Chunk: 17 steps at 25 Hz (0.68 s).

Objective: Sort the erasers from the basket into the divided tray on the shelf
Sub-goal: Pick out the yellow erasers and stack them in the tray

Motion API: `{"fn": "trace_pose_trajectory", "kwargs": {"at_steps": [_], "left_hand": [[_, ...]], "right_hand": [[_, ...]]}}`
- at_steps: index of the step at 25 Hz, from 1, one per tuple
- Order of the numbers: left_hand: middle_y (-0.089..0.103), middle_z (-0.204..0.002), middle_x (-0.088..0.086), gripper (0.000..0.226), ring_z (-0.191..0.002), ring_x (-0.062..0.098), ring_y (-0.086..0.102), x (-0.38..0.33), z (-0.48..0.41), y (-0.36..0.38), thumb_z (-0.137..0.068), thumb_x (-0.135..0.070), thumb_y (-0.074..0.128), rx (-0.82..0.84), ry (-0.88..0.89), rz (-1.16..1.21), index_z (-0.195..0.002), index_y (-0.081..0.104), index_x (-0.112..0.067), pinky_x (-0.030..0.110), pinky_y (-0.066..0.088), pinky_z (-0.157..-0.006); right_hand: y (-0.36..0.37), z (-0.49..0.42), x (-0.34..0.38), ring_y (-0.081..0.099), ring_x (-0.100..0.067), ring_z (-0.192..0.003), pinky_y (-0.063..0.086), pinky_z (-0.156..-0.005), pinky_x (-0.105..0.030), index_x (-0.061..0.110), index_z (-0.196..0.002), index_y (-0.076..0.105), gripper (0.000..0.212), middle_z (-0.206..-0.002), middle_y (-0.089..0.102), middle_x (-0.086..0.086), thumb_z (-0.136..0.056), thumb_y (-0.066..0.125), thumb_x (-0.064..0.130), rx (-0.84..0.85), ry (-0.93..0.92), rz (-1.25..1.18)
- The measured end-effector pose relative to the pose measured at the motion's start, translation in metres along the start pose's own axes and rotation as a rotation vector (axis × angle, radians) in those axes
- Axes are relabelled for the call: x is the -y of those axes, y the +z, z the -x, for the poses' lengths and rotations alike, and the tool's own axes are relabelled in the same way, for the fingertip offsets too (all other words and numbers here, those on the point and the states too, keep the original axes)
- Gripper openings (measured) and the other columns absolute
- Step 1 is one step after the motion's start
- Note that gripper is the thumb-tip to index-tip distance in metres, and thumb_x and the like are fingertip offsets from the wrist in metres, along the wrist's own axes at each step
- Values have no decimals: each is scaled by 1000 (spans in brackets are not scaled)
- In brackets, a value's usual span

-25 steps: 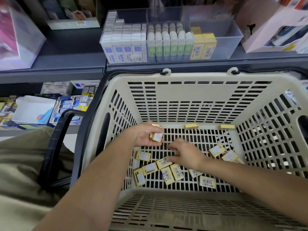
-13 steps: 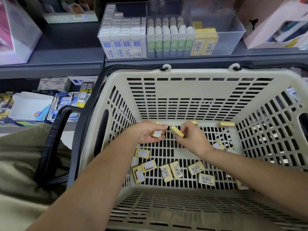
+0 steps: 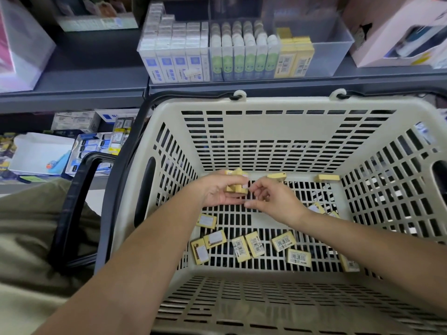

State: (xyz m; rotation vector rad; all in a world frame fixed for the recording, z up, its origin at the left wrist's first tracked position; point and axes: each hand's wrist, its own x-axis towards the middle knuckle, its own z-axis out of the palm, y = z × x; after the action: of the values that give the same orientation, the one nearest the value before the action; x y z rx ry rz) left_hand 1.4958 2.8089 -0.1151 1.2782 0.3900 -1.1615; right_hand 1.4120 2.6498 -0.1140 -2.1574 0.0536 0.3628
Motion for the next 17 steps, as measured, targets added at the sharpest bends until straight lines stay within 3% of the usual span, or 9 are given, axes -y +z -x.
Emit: {"fn": "trace_pose_trajectory", "kwargs": {"at_steps": [2,4,6,10,14,17], "left_hand": [[62,-92,14,25,-75,22,69,-3,0,-6,-75,4,69,-103,16,50,-96,57,-4,34,58,-59],[59,-95,13,25,-83,21,65,-2,1,-6,-76,6,68,-130,19,36,-95,56,-5,33,58,-58],[59,-94,12,25,-83,21,63,0,1,-2,-76,5,68,-109,-7,9,-97,57,-4,34,59,-60],[59,-87,10,23,-77,19,61,0,1,-2,-77,2,68,-95,-29,-39,-96,57,-6,37,60,-63],[60,-85,7,23,-77,19,60,-4,1,-8,-76,0,69,-102,0,-42,-93,58,-11,39,58,-60],[64,-89,10,25,-79,23,67,-4,2,-7,-76,-1,69,-84,-9,-48,-96,58,-12,39,58,-62]], "right_hand": [[4,10,-5,52,-6,-90,47,-83,-16,26,-106,56,44,-100,50,12,-72,72,47,207,-57,265],[15,19,-13,45,-9,-108,42,-97,-27,24,-129,45,70,-118,43,8,-71,68,56,468,-146,562],[25,24,-19,38,-14,-116,38,-100,-30,24,-140,33,81,-126,38,2,-73,67,55,567,-247,742],[31,27,-24,38,-19,-114,37,-94,-31,23,-138,35,71,-124,39,-3,-79,63,50,496,-401,810],[34,29,-21,39,-19,-115,39,-92,-30,23,-138,37,67,-122,43,-1,-81,61,48,441,-361,736],[7,21,-10,39,-12,-112,41,-93,-29,25,-137,38,67,-119,45,4,-80,59,51,257,-327,630]]}}
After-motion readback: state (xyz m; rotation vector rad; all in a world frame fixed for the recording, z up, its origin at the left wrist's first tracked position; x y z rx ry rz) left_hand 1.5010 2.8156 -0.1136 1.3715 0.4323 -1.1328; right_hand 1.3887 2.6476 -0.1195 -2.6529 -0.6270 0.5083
